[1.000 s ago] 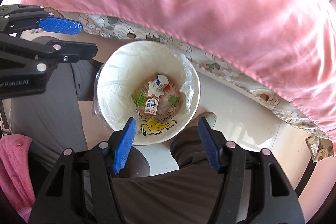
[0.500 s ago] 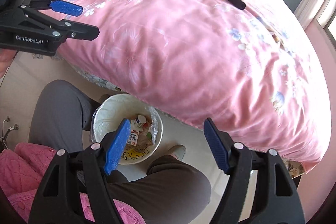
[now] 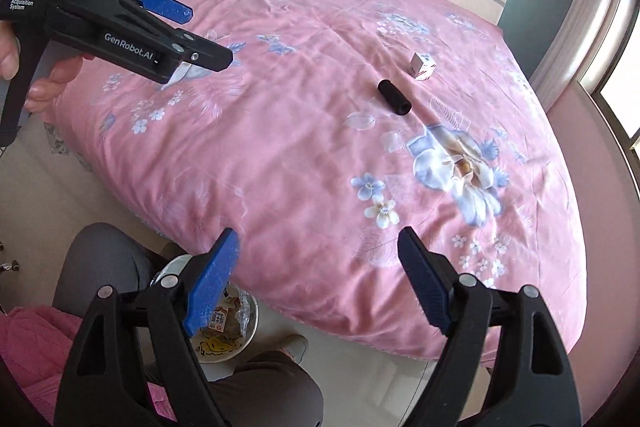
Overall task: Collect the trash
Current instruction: 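Move both open tools toward the black foam tube and white box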
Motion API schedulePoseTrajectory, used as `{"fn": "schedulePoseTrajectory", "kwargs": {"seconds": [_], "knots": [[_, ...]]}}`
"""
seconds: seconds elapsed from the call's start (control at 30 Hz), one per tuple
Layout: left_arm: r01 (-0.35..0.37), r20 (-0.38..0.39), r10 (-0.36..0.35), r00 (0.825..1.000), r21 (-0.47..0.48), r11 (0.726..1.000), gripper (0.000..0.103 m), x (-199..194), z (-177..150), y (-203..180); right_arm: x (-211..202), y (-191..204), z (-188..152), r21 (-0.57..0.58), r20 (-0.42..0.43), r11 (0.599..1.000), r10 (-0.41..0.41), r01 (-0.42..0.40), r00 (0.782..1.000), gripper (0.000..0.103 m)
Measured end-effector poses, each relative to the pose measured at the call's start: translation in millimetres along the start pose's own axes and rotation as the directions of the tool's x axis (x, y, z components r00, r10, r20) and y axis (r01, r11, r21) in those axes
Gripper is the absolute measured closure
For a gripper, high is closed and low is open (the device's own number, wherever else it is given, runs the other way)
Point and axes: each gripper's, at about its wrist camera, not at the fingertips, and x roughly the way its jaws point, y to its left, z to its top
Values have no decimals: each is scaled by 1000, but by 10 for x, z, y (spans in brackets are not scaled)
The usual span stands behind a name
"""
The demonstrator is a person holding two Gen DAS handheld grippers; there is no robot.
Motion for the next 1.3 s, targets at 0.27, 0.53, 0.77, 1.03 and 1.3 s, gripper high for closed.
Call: {"fn": "schedulePoseTrajectory", "kwargs": {"seconds": [0.27,0.53,0.77,1.03,1.3], "knots": [[-18,9,18,1000,63,998,13,429,826,28,97,-537,606,22,119,1000,1,-4,993,21],[4,-25,-3,1000,35,999,13,1250,1696,155,722,-933,1091,-6,138,1000,-2,3,990,21],[68,-40,-67,997,39,997,13,1999,2240,74,1443,-1195,1320,-37,108,999,38,-35,993,21],[60,-20,-59,998,69,996,13,2761,2715,10,2202,-1426,1478,-47,77,996,77,-74,994,21],[118,-17,-118,993,36,992,13,3371,3016,-11,2928,-1536,1621,-65,16,994,88,-86,996,21]]}}
